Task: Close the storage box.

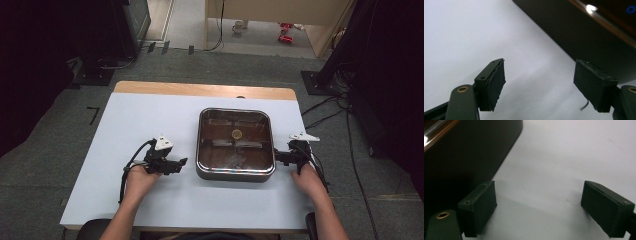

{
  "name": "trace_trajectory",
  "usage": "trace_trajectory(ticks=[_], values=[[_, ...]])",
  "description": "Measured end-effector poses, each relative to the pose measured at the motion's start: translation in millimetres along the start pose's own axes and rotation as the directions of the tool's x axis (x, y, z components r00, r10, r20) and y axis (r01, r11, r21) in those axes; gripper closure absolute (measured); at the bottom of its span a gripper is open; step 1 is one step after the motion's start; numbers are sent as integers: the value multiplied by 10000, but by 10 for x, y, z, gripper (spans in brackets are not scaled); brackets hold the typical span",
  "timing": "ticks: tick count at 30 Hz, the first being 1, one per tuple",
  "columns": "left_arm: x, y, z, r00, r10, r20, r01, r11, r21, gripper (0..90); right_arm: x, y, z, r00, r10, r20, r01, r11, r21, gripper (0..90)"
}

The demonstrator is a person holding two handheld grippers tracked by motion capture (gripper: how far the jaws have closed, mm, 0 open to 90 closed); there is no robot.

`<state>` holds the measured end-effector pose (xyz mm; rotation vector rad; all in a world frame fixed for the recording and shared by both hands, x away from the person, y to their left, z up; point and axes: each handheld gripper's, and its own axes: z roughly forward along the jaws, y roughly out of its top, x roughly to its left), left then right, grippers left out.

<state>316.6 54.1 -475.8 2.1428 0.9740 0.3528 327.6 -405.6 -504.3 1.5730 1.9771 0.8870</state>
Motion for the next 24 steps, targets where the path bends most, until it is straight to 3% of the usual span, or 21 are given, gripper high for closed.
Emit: trace_trajectory(ticks=[6, 11, 18, 24], values=[[5, -64, 127, 9997, 240, 21, -241, 9966, 789, 238, 0, 0, 0, 10000, 1, 1, -1, 10000, -1, 125], [-23, -70, 139, 9997, 251, -61, -246, 9969, 749, 209, 0, 0, 0, 10000, 0, 0, 0, 10000, 1, 125], [-111, -166, 178, 9988, 220, -440, -219, 9998, 39, 126, 0, 0, 0, 10000, 4, 1, -4, 10000, 3, 125], [-120, -164, 179, 9985, 180, -509, -177, 9998, 56, 125, 0, 0, 0, 10000, -1, 1, 1, 10000, 0, 125]])
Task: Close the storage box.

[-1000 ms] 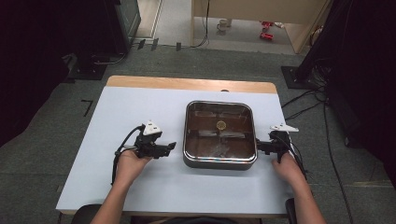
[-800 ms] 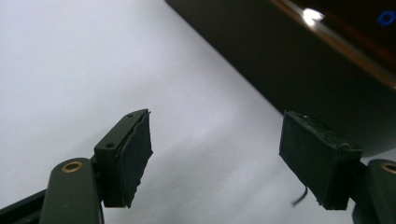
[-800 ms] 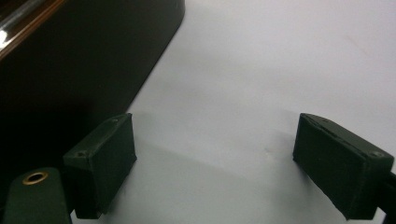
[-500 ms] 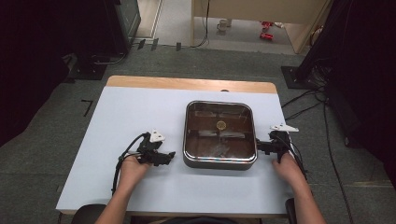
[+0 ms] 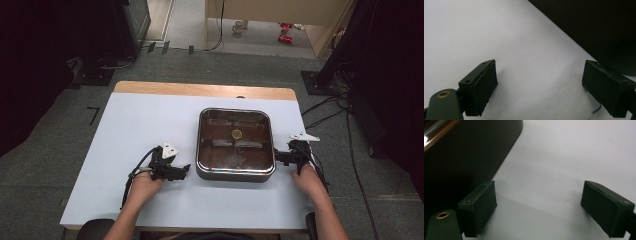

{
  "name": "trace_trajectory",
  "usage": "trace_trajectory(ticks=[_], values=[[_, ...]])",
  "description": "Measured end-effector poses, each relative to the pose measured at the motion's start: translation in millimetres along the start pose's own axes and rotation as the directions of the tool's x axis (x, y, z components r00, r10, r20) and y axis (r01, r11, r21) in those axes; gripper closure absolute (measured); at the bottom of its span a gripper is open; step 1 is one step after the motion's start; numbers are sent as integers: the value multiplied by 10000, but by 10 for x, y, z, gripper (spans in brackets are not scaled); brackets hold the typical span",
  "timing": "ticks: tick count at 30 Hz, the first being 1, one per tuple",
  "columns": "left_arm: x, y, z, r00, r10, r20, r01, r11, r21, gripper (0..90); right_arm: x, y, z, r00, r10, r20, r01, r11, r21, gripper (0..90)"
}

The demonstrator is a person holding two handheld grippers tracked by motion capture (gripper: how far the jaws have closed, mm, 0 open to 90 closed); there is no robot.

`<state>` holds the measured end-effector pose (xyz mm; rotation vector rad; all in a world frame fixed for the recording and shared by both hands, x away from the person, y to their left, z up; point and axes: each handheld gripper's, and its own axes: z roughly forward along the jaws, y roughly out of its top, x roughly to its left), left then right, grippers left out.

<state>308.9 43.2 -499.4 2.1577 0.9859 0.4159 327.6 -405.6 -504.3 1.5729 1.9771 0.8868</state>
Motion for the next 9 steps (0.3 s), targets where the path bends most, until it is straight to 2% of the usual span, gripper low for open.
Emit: trace_trajectory(ticks=[4, 9], values=[[-56, 13, 14, 9986, -329, -412, 330, 9995, 4, 122, 0, 0, 0, 10000, 3, -1, -3, 10000, 0, 125], [-56, 7, 12, 9986, -316, -423, 315, 9995, -26, 121, 0, 0, 0, 10000, 3, 0, -3, 10000, -2, 126]])
